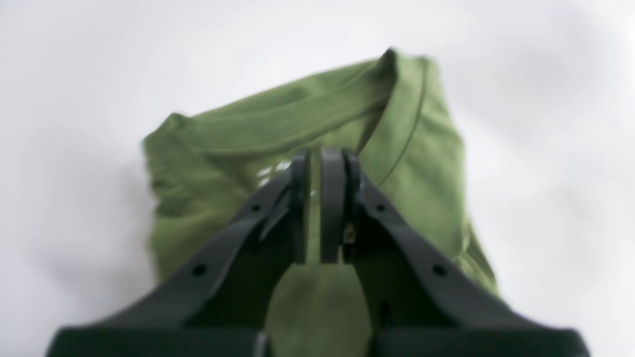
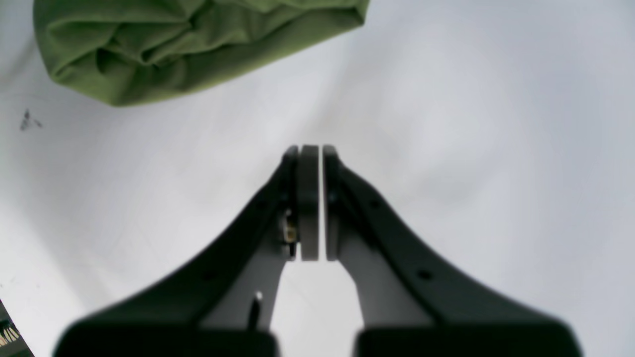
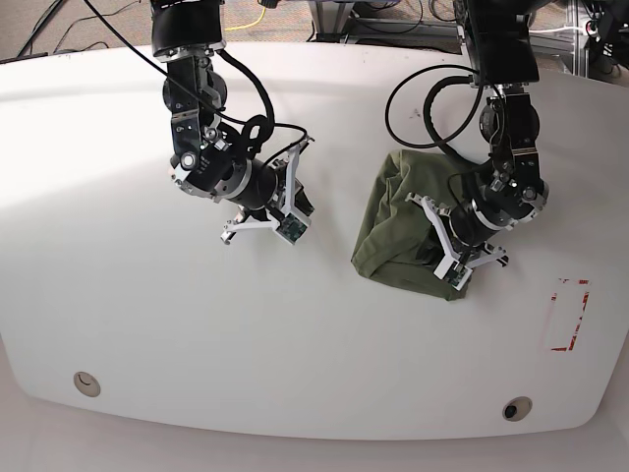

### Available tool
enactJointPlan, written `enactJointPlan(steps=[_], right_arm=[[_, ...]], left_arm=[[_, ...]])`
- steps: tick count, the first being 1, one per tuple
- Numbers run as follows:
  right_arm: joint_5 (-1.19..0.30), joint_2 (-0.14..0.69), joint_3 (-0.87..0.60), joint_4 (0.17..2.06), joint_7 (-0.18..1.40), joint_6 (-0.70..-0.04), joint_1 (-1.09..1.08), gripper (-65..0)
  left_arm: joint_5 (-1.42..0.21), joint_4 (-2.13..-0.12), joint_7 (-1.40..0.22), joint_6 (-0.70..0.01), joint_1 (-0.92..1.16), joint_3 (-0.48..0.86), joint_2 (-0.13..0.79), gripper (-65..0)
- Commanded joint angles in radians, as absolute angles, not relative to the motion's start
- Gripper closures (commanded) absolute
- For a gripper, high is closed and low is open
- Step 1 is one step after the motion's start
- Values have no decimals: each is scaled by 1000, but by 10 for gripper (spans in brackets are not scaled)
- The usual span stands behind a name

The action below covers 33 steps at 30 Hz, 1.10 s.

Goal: Layout the t-shirt on the table in an organized manner, then fold the t-shirt properly
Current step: 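Carry the folded shirt with the left gripper to the table's edge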

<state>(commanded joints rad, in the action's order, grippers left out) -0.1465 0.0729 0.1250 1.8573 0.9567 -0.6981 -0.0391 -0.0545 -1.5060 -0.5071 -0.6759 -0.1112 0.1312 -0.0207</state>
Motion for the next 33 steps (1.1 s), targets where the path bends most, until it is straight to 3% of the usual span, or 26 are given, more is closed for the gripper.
enactJointPlan(steps=[9, 16, 27, 33], right_arm=[[-147, 77, 125, 1860, 957, -698, -39, -13], [-147, 79, 125, 1860, 957, -698, -36, -13], [-147, 79, 124, 1877, 957, -698, -27, -11], [-150, 79, 101, 1900, 957, -698, -13, -13]], left_arm=[[-31, -1268, -252, -545, -105, 130, -88, -24], [-31, -1164, -157, -475, -101, 130, -77, -24], [-44, -1187, -150, -476, -13, 137, 74, -24], [-153, -1259, -153, -478, 77, 185, 191, -24]])
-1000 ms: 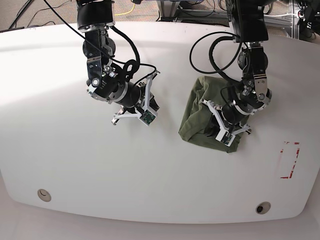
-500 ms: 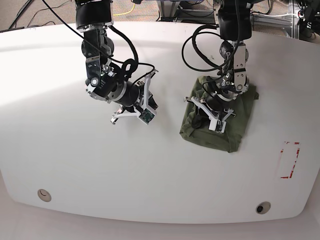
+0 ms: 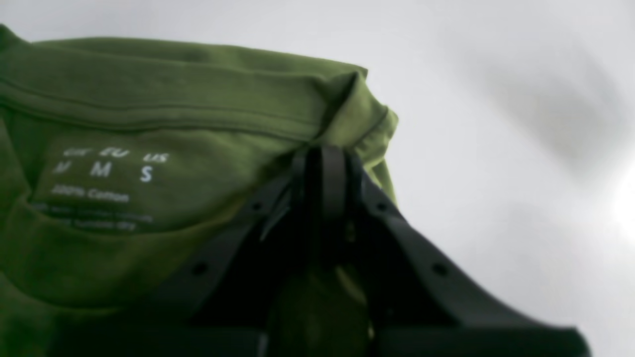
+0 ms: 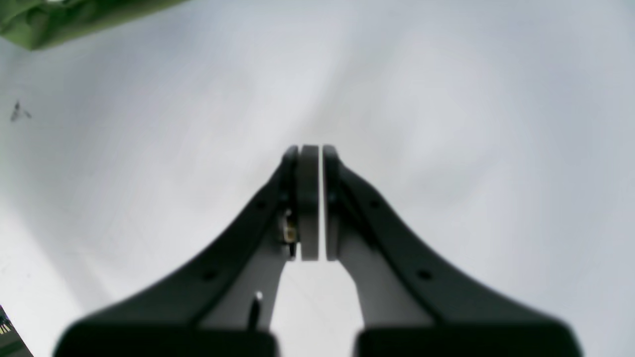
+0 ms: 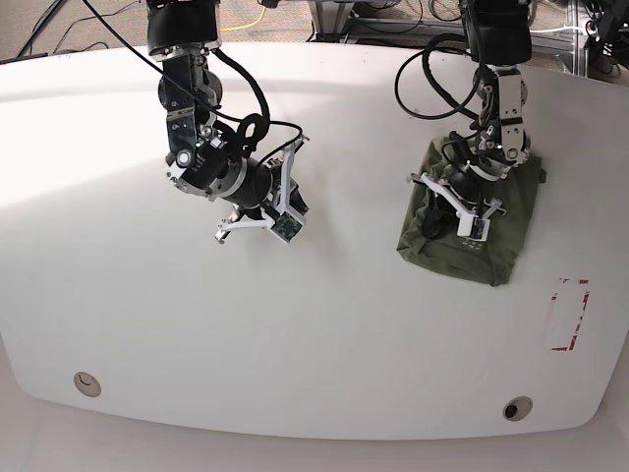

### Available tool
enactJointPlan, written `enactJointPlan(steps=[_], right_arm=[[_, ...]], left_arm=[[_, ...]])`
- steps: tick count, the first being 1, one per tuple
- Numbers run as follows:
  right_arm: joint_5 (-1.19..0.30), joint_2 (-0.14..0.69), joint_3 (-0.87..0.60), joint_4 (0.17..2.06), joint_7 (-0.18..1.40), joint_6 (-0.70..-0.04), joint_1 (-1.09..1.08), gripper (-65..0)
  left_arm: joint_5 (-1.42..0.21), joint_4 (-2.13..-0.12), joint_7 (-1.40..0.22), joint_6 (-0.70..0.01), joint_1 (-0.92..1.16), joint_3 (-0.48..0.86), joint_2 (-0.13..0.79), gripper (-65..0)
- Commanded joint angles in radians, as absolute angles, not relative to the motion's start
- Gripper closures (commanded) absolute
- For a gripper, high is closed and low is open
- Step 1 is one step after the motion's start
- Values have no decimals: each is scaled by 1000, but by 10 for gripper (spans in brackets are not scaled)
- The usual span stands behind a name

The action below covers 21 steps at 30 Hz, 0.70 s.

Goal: Layout the t-shirt on the table in an organized manner, then fold the t-shirt properly
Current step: 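Carry the folded shirt with the left gripper to the table's edge, then release the shirt and lift the left gripper away from it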

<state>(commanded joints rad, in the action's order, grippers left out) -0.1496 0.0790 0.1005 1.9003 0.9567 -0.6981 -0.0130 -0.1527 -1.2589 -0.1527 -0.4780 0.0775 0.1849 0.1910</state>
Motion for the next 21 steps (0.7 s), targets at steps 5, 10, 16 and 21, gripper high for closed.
enactJointPlan(steps=[5, 10, 16, 21], right_arm=[[-153, 79, 79, 1913, 957, -698, 1, -13], [-153, 79, 56, 1920, 957, -698, 15, -13], [-153, 81, 44, 1933, 957, -698, 21, -13], [-154, 99, 48, 1933, 957, -698, 22, -13]], left_arm=[[-252, -1291, -153, -478, 156, 237, 309, -24], [-317, -1282, -153, -478, 206, 285, 414, -24], [-329, -1268, -153, -478, 220, 338, 472, -24], [-329, -1305, -154, -481, 219, 404, 476, -24]])
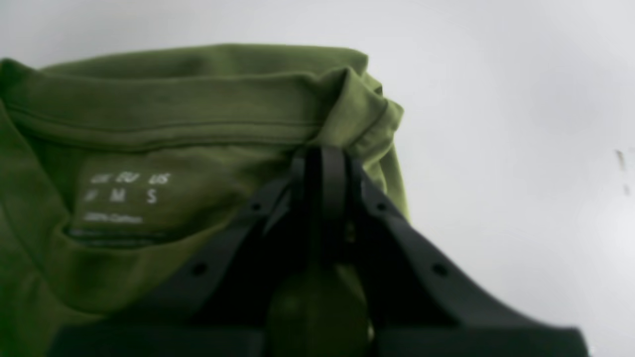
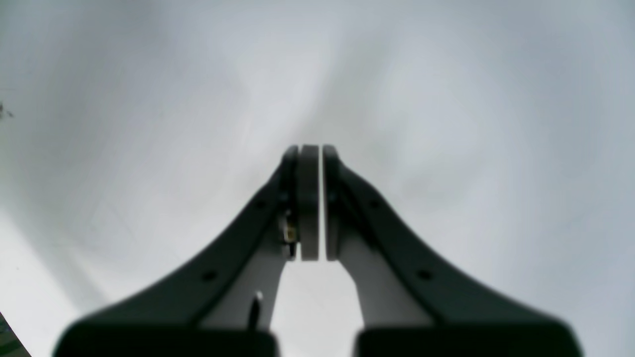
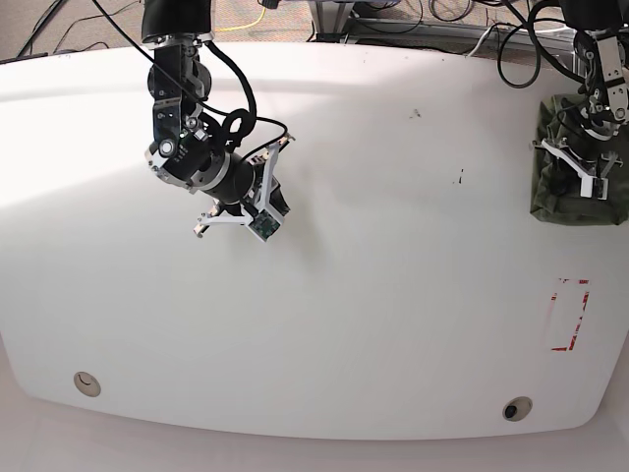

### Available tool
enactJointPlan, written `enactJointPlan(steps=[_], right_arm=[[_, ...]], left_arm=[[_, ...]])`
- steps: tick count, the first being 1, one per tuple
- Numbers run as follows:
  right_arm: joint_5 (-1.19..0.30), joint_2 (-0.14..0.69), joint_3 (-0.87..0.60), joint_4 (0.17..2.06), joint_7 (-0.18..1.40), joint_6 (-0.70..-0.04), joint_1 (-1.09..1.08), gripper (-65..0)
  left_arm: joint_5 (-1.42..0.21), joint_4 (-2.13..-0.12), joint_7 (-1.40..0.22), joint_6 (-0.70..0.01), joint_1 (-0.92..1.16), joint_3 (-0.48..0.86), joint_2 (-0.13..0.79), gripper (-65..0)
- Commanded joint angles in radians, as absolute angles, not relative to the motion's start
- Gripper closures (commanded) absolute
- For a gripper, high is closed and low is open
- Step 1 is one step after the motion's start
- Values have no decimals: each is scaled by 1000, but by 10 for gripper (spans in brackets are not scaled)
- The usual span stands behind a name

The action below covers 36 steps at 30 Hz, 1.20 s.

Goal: Layout the t-shirt on the table in an organized manner, then fold the t-shirt properly
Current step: 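Release the shirt and lift the left gripper away from it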

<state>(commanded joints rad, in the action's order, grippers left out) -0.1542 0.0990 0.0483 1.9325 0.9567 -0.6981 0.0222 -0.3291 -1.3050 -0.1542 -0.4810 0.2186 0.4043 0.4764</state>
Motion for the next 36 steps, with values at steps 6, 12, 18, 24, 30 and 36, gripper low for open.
enactJointPlan(steps=[6, 12, 18, 24, 30, 36], right_arm=[[-154, 101, 47, 1952, 978, -698, 22, -13], [-154, 101, 45, 1960, 1003, -698, 16, -13], [-154, 96, 50, 1960, 1003, -698, 15, -13], [-154, 96, 50, 1962, 1003, -698, 15, -13], [-154, 99, 50, 1974, 1004, -698, 19, -13], [-154, 102, 44, 1974, 1004, -698, 21, -11]], left_arm=[[-329, -1432, -252, -536, 222, 427, 469, -24], [-329, -1575, -424, -581, 223, 469, 380, -24], [-321, -1612, -498, -619, 242, 541, 282, -24], [-252, -1581, -503, -650, 268, 550, 263, -24], [-239, -1489, -499, -673, 268, 576, 268, -24], [-237, -1380, -499, -673, 257, 613, 309, -24]])
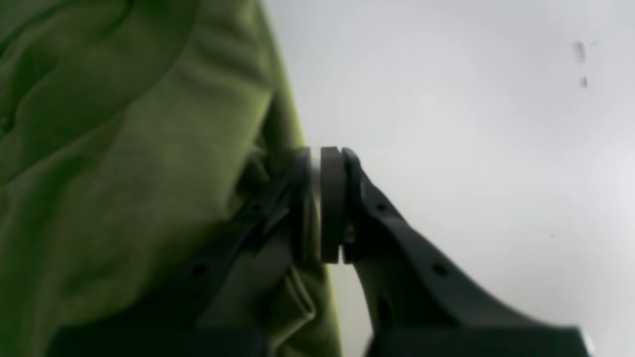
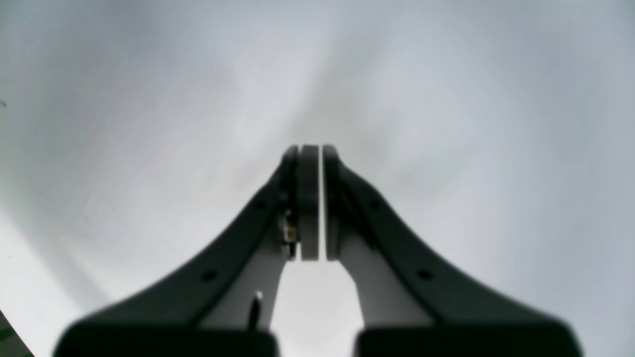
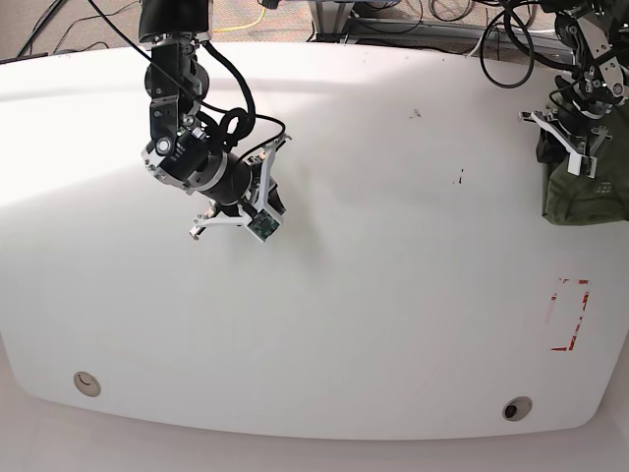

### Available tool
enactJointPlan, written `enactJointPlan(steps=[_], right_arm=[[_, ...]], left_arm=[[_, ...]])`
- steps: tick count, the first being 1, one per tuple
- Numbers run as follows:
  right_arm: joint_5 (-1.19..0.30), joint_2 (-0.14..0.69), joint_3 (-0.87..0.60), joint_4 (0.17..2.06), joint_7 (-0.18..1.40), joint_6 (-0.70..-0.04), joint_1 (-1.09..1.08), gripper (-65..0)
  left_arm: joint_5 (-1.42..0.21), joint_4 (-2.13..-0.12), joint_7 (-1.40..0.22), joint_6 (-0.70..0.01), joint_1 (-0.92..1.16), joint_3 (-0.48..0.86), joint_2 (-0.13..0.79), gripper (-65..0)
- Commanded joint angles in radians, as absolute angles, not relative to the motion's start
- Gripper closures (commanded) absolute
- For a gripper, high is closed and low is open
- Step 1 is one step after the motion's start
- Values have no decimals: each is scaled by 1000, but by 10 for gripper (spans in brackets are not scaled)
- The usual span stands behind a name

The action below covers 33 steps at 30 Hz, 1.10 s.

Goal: Layout the t-shirt on the table in an organized manner, then fold the t-shirt properly
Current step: 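Release the shirt and lift the left gripper away from it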

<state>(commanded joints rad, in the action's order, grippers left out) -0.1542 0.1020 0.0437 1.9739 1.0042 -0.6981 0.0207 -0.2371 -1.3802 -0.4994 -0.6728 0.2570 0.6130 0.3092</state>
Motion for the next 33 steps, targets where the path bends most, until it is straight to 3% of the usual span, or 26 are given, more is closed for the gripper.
enactJointPlan(steps=[22, 33], right_arm=[[-154, 102, 44, 2003, 1004, -698, 42, -10], [-153, 117, 44, 2014, 1000, -698, 38, -10]], left_arm=[[-237, -1331, -499, -674, 255, 722, 418, -24], [-242, -1500, -499, -668, 229, 711, 378, -24]])
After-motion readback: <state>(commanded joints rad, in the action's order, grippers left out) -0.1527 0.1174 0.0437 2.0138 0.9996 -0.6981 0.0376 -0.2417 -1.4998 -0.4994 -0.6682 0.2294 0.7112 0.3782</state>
